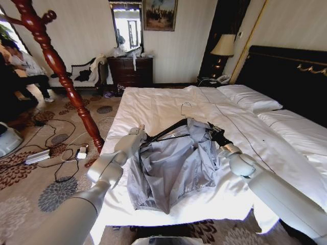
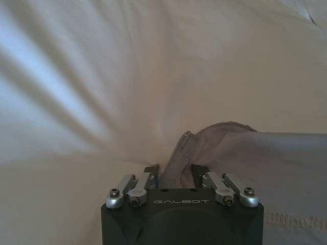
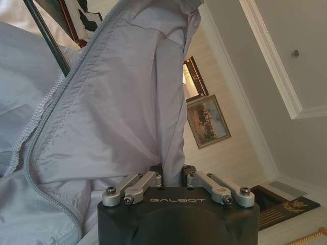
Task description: Pick up the clothes from the bed and hang them on the clothes hanger.
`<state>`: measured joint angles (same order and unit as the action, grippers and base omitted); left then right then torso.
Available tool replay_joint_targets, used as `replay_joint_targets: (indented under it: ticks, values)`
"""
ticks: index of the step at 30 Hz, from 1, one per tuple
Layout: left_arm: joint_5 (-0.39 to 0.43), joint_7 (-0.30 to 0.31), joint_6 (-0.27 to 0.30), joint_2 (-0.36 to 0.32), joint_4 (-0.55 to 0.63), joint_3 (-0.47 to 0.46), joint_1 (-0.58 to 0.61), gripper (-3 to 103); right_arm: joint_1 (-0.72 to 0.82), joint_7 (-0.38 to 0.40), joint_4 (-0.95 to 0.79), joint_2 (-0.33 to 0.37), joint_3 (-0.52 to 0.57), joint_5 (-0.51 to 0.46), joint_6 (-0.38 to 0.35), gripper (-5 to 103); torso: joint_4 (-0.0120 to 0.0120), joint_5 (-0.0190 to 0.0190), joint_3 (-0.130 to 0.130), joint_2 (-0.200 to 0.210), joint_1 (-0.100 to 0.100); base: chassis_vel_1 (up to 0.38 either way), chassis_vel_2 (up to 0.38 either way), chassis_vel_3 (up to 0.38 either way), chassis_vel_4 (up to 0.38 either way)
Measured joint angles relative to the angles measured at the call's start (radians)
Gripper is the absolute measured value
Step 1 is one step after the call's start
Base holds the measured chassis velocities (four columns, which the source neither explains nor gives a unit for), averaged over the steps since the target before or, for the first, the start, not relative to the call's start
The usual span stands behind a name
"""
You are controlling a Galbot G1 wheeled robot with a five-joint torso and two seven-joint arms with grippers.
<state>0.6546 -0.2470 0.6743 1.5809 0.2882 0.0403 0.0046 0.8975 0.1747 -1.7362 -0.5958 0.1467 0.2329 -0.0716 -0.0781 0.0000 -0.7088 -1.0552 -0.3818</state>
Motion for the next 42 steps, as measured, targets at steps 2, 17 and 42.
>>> replay_joint_targets:
  ticks: [2, 17, 42]
  values:
    - [0.000, 0.000, 0.000, 0.000, 0.001, 0.001, 0.001, 31, 0.000, 0.000, 0.000, 0.000, 0.000, 0.000, 0.000, 15, 0.0000, 0.0000, 0.000, 0.000, 0.000, 0.000, 0.000, 0.000, 0.000]
    - [0.053, 0.050, 0.014, -0.042, 0.083, 0.030, 0.028, 0, 0.003, 0.004, 0.002, -0.001, -0.003, -0.005, 0.000, 15, 0.0001, -0.0002, 0.000, 0.000, 0.000, 0.000, 0.000, 0.000, 0.000]
    - [0.459, 0.244, -0.025, -0.441, 0.724, 0.161, 0.161, 0, -0.005, 0.017, 0.026, -0.014, 0.000, -0.038, -0.019, 15, 0.0004, -0.0004, 0.000, 0.000, 0.000, 0.000, 0.000, 0.000, 0.000]
